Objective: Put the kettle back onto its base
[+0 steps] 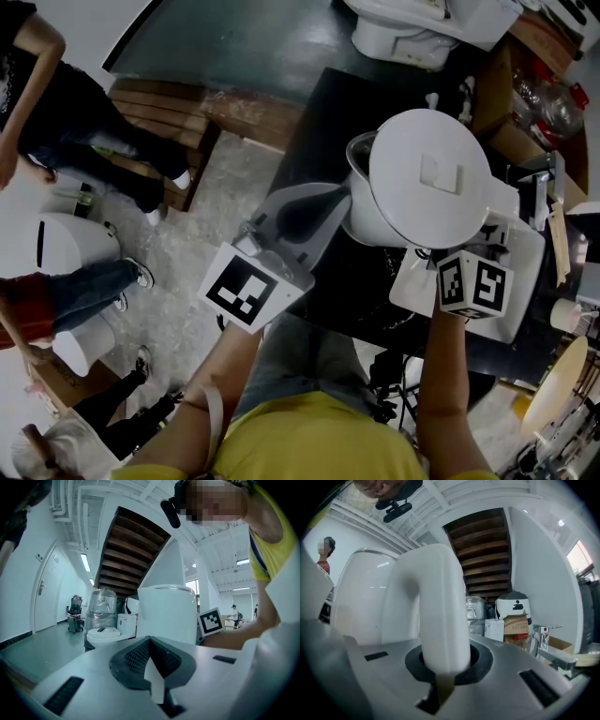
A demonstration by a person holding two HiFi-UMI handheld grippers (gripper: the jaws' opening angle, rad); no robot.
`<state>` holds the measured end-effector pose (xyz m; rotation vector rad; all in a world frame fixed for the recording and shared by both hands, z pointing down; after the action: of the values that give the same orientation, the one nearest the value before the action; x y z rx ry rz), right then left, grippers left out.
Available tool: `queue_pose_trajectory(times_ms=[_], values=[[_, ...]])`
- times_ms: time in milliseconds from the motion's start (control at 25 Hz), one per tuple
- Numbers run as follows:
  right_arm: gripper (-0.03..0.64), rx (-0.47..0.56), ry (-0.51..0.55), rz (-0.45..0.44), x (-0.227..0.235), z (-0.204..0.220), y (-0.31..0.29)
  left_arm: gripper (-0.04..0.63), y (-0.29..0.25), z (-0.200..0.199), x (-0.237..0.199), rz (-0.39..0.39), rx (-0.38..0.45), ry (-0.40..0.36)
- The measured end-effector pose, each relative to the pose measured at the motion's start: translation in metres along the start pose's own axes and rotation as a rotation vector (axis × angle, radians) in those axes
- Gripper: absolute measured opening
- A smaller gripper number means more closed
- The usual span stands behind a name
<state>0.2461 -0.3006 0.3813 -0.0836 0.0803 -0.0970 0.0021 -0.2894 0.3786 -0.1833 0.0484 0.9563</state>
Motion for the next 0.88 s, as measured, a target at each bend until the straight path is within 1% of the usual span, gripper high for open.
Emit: queue_pose_trajectory(times_ms=[360,400,480,640,880], values=[[0.031,-0.020,0.014,0.036,-0.001,-0.004,0.003,0.002,0.000,-0.001,0.002,-0.037,0.012,0.009],[0.043,-0.021,0.010,0.039,0.000,-0.004,0.003,0.002,0.000,0.000,0.002,-0.043,0.011,0.013],[0.097,-0.021,-0.004,0.042,0.001,-0.006,0.006,0.002,0.000,0.000,0.002,-0.055,0.008,0.018],[0.161,-0.028,-0.015,0.054,0.003,-0.012,0.012,0.002,0.000,-0.001,0.003,-0.072,0.005,0.015],[0.186,-0.069,-0.039,0.100,0.000,-0.013,0.032,0.002,0.002,0.000,0.005,-0.078,-0.018,0.003]])
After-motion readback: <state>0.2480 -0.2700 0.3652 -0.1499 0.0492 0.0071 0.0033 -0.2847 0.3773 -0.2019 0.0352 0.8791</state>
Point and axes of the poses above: the fingertips, and each gripper's own axes: y backward along the fingers, x to its right, z out of its underside, the point moved 7 cm from there along y, backward along the fingers, and after that the axes turned 2 degrees about -x, right-handed, at the moved point
